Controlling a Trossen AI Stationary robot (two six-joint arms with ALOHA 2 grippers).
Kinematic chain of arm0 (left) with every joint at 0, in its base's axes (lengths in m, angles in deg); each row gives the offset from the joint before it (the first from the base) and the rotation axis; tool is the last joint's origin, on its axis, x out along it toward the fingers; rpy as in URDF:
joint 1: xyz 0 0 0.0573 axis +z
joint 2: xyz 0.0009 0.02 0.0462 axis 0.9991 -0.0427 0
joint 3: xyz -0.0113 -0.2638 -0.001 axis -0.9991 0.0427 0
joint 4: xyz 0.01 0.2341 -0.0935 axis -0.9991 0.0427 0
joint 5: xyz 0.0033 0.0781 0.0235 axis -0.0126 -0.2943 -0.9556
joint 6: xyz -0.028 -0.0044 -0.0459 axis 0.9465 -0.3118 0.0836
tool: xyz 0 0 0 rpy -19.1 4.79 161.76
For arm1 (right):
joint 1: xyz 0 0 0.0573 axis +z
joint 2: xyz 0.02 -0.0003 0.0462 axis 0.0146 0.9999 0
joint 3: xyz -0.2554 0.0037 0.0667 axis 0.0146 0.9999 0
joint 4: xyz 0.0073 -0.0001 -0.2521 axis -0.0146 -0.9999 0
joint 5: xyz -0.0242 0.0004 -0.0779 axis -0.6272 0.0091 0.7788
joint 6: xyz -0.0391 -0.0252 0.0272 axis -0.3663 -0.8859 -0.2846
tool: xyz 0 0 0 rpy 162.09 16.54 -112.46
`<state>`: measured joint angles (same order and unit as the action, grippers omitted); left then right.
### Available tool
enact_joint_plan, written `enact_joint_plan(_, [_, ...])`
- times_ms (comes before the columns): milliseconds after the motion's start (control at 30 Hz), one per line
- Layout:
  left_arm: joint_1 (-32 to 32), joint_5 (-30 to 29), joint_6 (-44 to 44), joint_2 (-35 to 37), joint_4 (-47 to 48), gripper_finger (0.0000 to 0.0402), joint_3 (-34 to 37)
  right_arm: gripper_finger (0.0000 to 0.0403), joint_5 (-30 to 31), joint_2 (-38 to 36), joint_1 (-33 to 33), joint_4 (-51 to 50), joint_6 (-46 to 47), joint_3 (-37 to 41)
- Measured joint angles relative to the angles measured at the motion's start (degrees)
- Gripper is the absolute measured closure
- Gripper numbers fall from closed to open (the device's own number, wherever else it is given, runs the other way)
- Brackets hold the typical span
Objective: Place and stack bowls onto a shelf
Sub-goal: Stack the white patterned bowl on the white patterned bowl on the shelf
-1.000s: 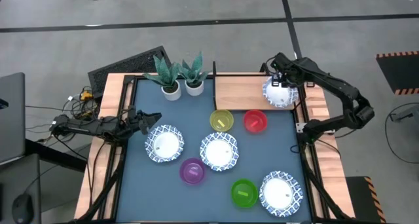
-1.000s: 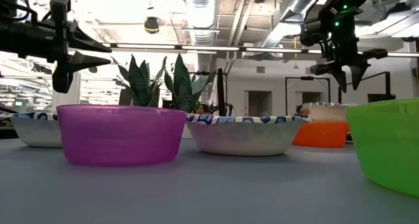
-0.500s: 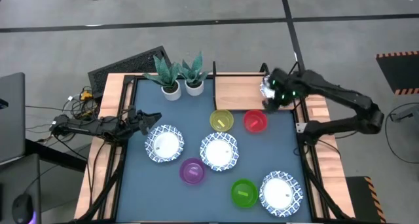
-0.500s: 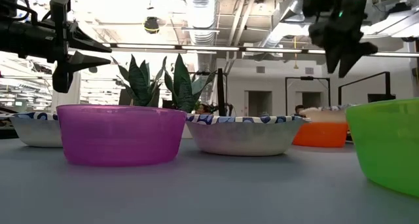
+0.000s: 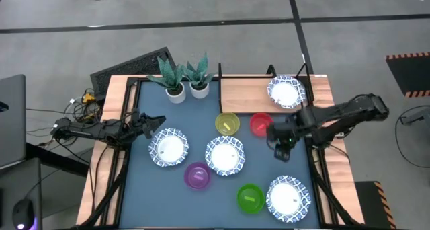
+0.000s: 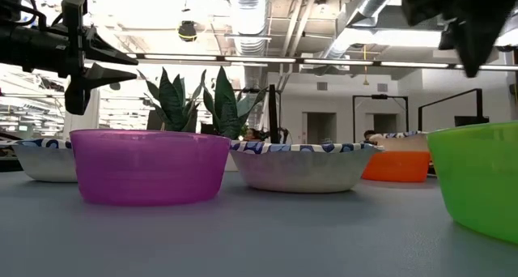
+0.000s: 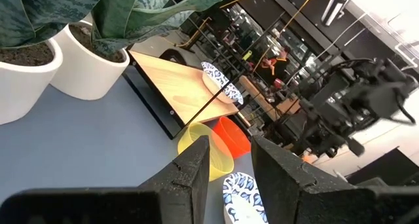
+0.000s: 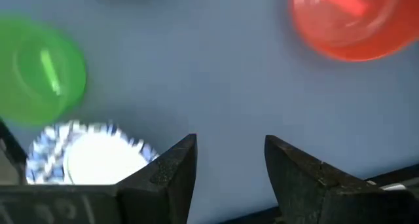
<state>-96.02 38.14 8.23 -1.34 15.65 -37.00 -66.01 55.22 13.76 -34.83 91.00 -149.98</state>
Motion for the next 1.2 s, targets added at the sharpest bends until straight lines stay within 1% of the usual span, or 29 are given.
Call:
enact_joint_plan(133, [0.0, 0.1, 0.0, 0.0, 0.0, 0.0303, 0.0, 0.0189, -0.1, 1.9, 7.6, -0.1, 0.1, 0.0])
enact_joint_plan(267, [0.0, 0.7, 0.1, 0.0, 0.0, 0.0303, 0.0, 0.0168, -0.1, 3.9, 13.8, 0.5, 1.4, 0.0])
enact_joint_plan(367, [0.0, 1.1, 0.1, 0.0, 0.0, 0.0303, 0.0, 0.0151, -0.1, 5.7, 17.5, 2.1, 2.5, 0.0])
enact_joint_plan(500, [0.0, 1.1, 0.2, 0.0, 0.0, 0.0303, 0.0, 0.0139, -0.3, 8.0, 20.7, 5.5, 3.7, 0.0])
enact_joint_plan(767, [0.0, 1.1, -0.7, 0.0, 0.0, 0.0303, 0.0, 0.0137, -0.3, 12.4, 22.4, 11.0, 2.8, 0.6])
enact_joint_plan(867, [0.0, 1.1, -0.7, 0.0, 0.0, 0.0303, 0.0, 0.0137, -0.6, 13.2, 22.4, 14.3, 2.7, 3.5])
enact_joint_plan(1000, [0.0, 1.1, -0.6, 0.0, 0.0, 0.0303, 0.0, 0.0137, -2.6, 13.4, 22.3, 19.9, 2.6, 8.3])
enact_joint_plan(1200, [0.0, 1.1, 0.0, 0.0, 0.0, 0.0303, 0.0, 0.0137, -4.2, 13.4, 23.4, 25.2, 2.6, 13.9])
